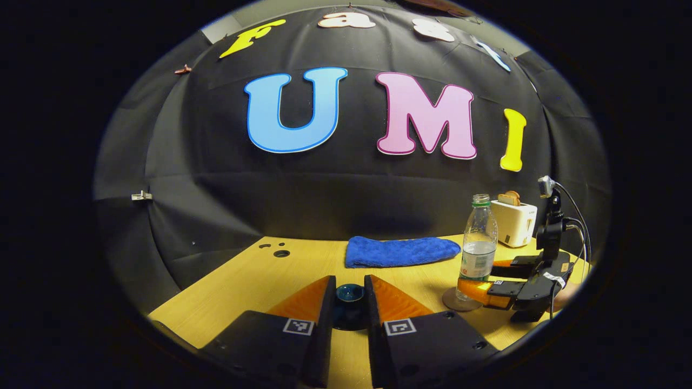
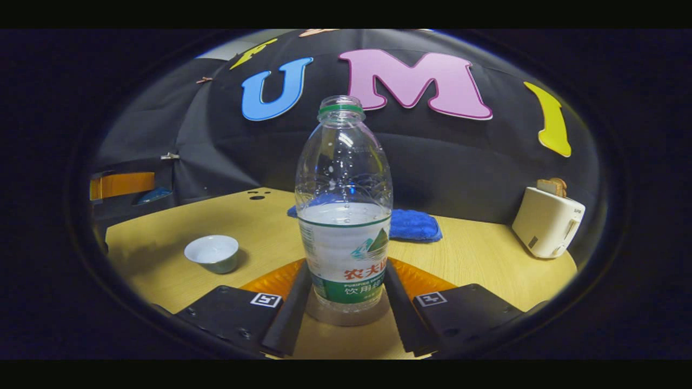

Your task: Open the teacup lid with one hand, grasp the water bottle and pour water into the teacup with the other hand; after pouring, place the water bottle on the coaster and then close the teacup lid.

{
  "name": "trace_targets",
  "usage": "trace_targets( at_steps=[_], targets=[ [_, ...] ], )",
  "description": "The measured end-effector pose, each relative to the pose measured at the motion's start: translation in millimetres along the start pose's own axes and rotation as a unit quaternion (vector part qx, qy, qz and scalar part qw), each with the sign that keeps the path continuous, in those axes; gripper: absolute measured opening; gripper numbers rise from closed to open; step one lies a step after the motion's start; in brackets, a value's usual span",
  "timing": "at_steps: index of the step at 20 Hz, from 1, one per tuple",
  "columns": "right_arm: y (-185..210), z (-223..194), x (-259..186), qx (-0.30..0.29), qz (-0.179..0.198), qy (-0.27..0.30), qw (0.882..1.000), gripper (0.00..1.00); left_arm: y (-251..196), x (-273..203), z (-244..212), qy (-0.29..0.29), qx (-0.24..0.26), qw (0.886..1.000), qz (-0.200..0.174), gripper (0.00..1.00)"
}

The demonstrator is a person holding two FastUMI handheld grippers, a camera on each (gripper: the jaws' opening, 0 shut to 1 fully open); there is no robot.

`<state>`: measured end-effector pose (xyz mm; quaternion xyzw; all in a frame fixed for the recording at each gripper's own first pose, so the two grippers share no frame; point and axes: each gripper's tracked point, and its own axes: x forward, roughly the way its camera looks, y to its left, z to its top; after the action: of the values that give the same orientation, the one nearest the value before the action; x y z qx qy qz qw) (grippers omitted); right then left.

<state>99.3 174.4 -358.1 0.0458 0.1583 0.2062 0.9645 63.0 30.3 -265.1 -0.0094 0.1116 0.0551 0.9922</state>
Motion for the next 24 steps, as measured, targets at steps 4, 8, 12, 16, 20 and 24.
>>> trace_targets(
  at_steps=[4,8,12,16,20,24],
  targets=[
    [-1,2,-2,0.002,0.000,0.006,1.000,0.75,-3,1,-1,0.001,0.000,1.000,-0.004,0.33],
    [0,-5,2,-0.010,-0.006,0.026,1.000,0.77,-6,3,-5,0.005,-0.004,1.000,-0.006,0.33],
    [-3,-15,-5,-0.015,-0.010,0.045,0.999,0.81,-8,4,-7,0.008,-0.006,1.000,-0.008,0.33],
    [-2,-20,-8,-0.016,-0.011,0.052,0.998,0.89,-10,6,-10,0.010,-0.006,1.000,-0.010,0.33],
    [-5,-24,-13,-0.001,-0.022,0.061,0.998,0.98,-16,8,-12,0.011,-0.006,1.000,-0.016,0.33],
    [-6,-31,-25,0.007,-0.027,0.072,0.997,0.98,-27,16,-15,0.012,-0.005,0.999,-0.029,0.33]
  ],
)
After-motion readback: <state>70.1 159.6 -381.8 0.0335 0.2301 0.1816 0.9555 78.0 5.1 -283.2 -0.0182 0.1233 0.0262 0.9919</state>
